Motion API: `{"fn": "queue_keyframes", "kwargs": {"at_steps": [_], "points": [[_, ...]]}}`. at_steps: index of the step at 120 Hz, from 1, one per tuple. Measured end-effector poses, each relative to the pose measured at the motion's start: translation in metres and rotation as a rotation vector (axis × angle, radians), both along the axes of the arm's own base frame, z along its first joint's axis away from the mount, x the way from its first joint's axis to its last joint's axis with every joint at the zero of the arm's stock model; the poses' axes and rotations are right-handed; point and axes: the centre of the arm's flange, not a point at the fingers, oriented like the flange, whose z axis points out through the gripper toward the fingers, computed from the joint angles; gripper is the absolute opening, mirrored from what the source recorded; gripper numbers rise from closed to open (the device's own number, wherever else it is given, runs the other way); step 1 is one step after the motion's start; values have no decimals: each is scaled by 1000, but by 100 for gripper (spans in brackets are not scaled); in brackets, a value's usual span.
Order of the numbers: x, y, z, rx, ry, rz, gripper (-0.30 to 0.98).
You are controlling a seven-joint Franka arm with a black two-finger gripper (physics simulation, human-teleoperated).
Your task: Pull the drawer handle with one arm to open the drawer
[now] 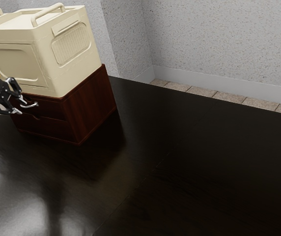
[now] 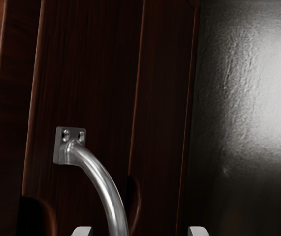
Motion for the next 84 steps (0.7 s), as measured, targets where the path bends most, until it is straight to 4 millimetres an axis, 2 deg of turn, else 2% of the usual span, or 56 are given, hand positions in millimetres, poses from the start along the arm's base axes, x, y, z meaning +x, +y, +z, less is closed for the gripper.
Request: {"fn": "queue_keyframes", "kwargs": {"at_steps": [84], "points": [[2, 0, -4, -7, 0, 4, 5]]}}
